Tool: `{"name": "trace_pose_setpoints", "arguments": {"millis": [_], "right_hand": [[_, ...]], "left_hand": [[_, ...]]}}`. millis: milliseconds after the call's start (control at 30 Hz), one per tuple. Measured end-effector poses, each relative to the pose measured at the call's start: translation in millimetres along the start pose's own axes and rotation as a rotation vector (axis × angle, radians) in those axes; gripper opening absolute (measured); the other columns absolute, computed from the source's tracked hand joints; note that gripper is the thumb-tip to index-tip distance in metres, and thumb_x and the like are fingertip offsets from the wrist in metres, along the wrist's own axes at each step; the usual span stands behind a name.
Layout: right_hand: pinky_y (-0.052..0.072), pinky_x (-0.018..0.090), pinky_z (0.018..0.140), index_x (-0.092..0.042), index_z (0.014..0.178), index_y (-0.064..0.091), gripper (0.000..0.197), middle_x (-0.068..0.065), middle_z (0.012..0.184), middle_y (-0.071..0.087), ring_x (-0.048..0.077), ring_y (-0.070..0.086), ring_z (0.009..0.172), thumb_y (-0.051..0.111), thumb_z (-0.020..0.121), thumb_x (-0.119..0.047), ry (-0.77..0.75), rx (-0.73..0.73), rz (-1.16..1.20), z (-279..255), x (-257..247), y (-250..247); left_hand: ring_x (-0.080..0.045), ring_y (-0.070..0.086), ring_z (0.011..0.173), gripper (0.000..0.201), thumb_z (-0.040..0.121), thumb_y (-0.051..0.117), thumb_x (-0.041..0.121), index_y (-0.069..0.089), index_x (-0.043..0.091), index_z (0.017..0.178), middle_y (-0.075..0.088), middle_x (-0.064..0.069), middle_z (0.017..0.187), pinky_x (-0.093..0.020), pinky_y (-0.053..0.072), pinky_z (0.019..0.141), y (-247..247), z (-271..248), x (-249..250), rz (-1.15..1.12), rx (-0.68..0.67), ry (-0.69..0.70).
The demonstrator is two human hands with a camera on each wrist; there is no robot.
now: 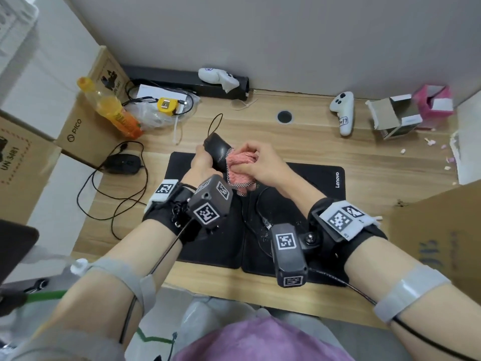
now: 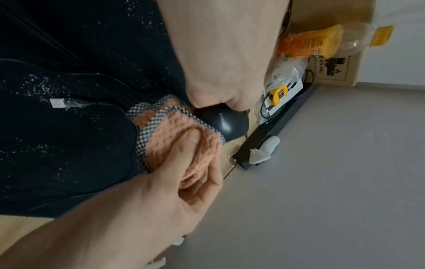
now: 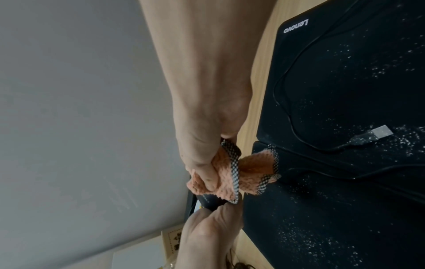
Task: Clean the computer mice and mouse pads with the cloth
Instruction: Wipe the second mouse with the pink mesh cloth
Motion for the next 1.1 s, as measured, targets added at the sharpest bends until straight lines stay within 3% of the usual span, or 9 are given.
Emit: {"name": "trace_pose_setpoints", "arguments": {"millis": [100,267,400,533,667,800,867,967,1100], "right_hand": [[0.057,0.035,0.083,-0.023,0.089,0.069,0.02,-0.001,0.098,0.071,0.015,0.068,0.092,0.082,0.075,-0.018,-0.011,0.067,0.031,1.6,0.1,-11.8],[0.054,0.027,0.079,-0.025,0.087,0.07,0.017,-0.006,0.092,0.071,0.012,0.067,0.09,0.081,0.075,-0.024,-0.005,0.222,0.099,12.4,-4.3,-34.3],[0.051,0.022,0.086,-0.032,0.082,0.065,0.019,-0.014,0.088,0.068,0.005,0.065,0.092,0.077,0.079,-0.017,0.004,0.372,0.165,14.8,-8.0,-50.9],[0.053,0.011,0.066,-0.02,0.097,0.06,0.018,-0.007,0.087,0.062,-0.009,0.062,0.069,0.068,0.087,-0.008,-0.037,0.514,0.168,11.9,-9.2,-63.7],[0.05,0.016,0.088,-0.017,0.114,0.063,0.022,-0.011,0.102,0.064,-0.006,0.059,0.091,0.056,0.095,-0.011,-0.065,0.221,0.03,15.1,-25.4,-25.9],[0.047,0.004,0.077,-0.016,0.135,0.057,0.036,-0.006,0.089,0.071,-0.008,0.061,0.078,0.05,0.101,-0.024,-0.094,-0.003,0.035,6.6,-24.9,2.8],[0.046,0.004,0.084,-0.018,0.131,0.061,0.033,0.002,0.107,0.073,-0.008,0.063,0.09,0.052,0.1,-0.023,-0.141,-0.008,-0.024,3.1,-23.9,2.7],[0.048,0.031,0.101,-0.027,0.118,0.069,0.027,-0.01,0.118,0.069,0.002,0.061,0.11,0.063,0.092,-0.026,-0.224,-0.001,-0.062,-1.8,-22.4,-5.2],[0.05,0.029,0.08,-0.031,0.104,0.07,0.027,-0.005,0.114,0.062,0.011,0.06,0.098,0.076,0.08,-0.022,-0.219,-0.063,-0.121,-7.8,-13.2,-13.5]], "left_hand": [[-0.025,0.067,0.061,0.029,0.101,0.05,0.034,0.062,0.009,0.093,0.067,-0.013,0.079,-0.033,0.055,0.045,3.5,1.2,1.1,-0.006,0.043,0.006],[-0.024,0.069,0.089,0.047,0.094,0.06,0.04,0.06,0.006,0.128,0.067,-0.013,0.116,-0.036,0.058,0.083,23.2,-11.3,-11.4,0.042,-0.168,-0.047],[-0.019,0.068,0.072,0.033,0.097,0.054,0.039,0.065,0.01,0.107,0.07,-0.01,0.092,-0.027,0.058,0.059,21.6,-15.2,-13.2,0.064,-0.222,-0.033],[-0.018,0.069,0.063,0.029,0.098,0.054,0.037,0.066,0.011,0.099,0.071,-0.008,0.08,-0.027,0.059,0.057,12.0,-18.0,-10.9,0.048,-0.211,-0.015],[-0.019,0.07,0.063,0.038,0.099,0.051,0.038,0.064,0.007,0.116,0.072,-0.009,0.084,-0.027,0.056,0.051,4.4,-13.9,-10.4,-0.028,-0.164,0.022],[-0.029,0.07,0.077,0.042,0.1,0.048,0.043,0.062,0.007,0.117,0.071,-0.015,0.095,-0.037,0.058,0.058,-3.8,-3.8,-15.5,-0.178,-0.079,-0.037],[-0.028,0.068,0.078,0.04,0.1,0.046,0.044,0.062,0.009,0.11,0.07,-0.015,0.094,-0.036,0.056,0.052,-6.5,0.9,-16.6,-0.208,-0.024,-0.053],[-0.032,0.068,0.085,0.045,0.099,0.047,0.046,0.064,0.006,0.114,0.069,-0.019,0.1,-0.04,0.057,0.053,-0.2,9.5,-19.7,-0.25,0.0,-0.084],[-0.028,0.067,0.08,0.05,0.1,0.042,0.049,0.064,0.004,0.106,0.069,-0.015,0.094,-0.036,0.054,0.05,6.6,15.9,-24.2,-0.234,0.029,-0.103]]}}
Point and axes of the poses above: each hand's wrist, its own z-axis towards the middle knuckle, its own y-axis out of the palm, x = y × z, the point moved 9 cm from there along z, towards the middle knuckle
